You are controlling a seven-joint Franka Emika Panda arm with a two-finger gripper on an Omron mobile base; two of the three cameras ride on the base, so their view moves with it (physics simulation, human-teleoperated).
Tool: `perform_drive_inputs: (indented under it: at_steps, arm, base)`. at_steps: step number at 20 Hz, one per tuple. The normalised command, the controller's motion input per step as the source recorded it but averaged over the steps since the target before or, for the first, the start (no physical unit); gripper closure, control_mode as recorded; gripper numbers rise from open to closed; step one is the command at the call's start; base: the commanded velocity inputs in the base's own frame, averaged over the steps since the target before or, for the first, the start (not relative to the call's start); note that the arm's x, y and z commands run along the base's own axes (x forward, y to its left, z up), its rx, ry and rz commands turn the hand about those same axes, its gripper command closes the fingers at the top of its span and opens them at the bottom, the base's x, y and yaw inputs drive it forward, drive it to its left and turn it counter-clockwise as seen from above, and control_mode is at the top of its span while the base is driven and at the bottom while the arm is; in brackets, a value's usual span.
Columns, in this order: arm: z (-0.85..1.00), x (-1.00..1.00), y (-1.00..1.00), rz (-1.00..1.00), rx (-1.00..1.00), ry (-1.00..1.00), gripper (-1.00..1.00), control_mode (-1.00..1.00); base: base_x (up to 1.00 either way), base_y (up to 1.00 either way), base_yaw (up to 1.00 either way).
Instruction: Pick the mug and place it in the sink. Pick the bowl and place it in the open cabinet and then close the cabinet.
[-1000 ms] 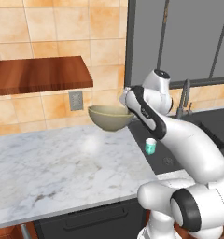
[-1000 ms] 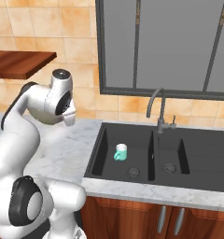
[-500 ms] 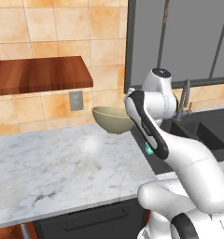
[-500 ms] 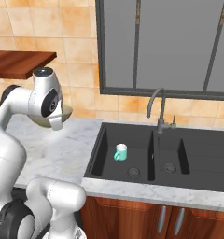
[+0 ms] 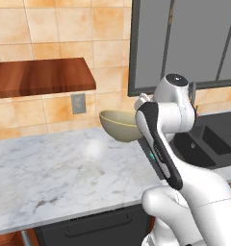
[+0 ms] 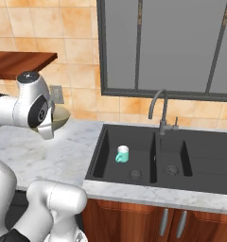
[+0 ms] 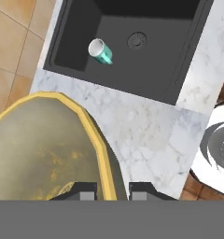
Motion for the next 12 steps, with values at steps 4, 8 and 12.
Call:
perform_drive_inputs:
  at_steps: [4, 8, 12]
  arm:
    - [0.00, -0.25, 0.00, -0.08, 0.00, -0.01, 1.00, -1.00]
    - [0.00, -0.34, -0.01, -0.12, 0.00, 0.00, 1.00, -1.00]
    - [0.00, 0.00, 0.00, 0.00, 0.00, 0.00, 1.00, 1.00]
  base:
    - [0.00, 0.00, 0.00]
    - [0.00, 0.00, 0.00]
    - [-0.49, -0.42, -0.16]
